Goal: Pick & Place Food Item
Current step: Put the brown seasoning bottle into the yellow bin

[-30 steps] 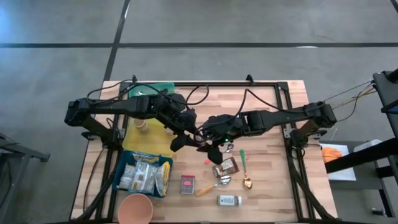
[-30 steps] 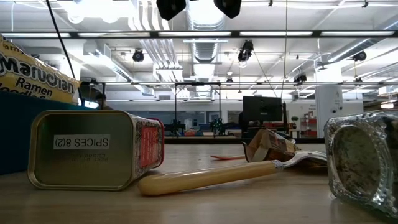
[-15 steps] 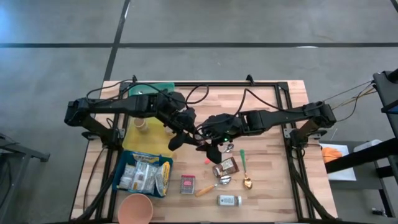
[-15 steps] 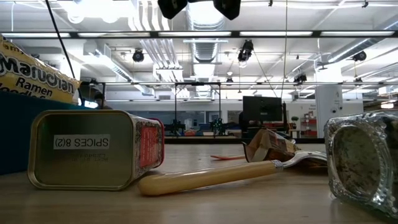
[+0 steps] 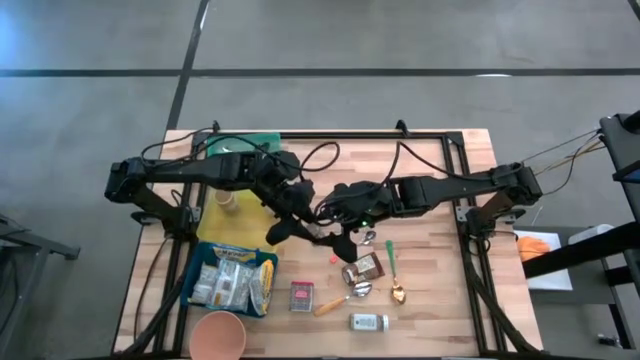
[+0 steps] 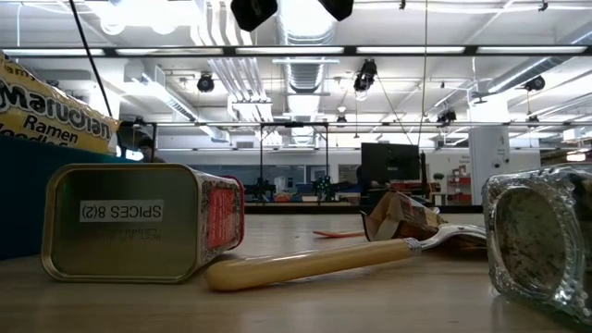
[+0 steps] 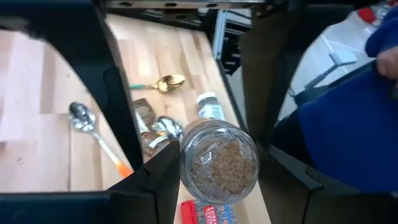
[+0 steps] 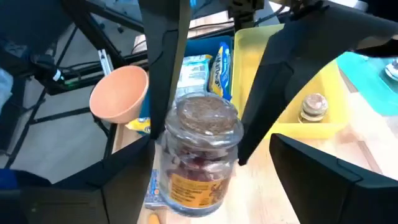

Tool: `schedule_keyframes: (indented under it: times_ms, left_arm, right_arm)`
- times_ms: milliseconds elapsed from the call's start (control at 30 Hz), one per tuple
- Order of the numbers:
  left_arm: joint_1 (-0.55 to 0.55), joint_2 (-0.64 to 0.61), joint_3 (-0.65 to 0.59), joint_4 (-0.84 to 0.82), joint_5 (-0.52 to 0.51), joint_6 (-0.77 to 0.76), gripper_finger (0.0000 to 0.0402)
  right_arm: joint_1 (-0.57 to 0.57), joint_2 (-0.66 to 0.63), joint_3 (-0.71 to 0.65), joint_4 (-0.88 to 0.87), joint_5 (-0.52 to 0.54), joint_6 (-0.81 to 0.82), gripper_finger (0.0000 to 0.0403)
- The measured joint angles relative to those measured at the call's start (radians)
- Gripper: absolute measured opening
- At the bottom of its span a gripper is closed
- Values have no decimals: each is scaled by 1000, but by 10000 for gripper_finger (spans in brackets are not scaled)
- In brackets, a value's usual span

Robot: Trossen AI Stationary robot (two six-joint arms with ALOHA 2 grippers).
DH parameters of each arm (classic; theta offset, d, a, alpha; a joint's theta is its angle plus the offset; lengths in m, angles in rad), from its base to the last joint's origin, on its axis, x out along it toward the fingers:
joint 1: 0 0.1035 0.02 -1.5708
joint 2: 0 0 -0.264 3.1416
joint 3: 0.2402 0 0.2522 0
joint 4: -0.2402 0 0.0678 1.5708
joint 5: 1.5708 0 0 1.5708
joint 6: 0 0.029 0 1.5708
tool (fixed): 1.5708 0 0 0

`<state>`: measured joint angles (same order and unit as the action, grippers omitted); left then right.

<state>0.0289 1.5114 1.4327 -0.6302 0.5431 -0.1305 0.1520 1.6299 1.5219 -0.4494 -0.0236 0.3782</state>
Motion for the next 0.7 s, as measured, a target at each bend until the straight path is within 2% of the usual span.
schedule_keyframes:
  times_ms: [167,333,500,700]
  left_arm:
    - [10,-1,15,-94,-15,2,177]
    - [42,-3,48,-241,-72,29,177]
    - [76,-25,54,-410,-191,40,177]
    - [130,-124,-78,-478,-393,-163,177]
  right_arm:
    - [-1,0,0,-10,4,5,324]
    - [-1,0,-1,-37,3,10,325]
    - [0,0,-2,-121,2,11,326]
    - [4,0,-3,-162,32,15,327]
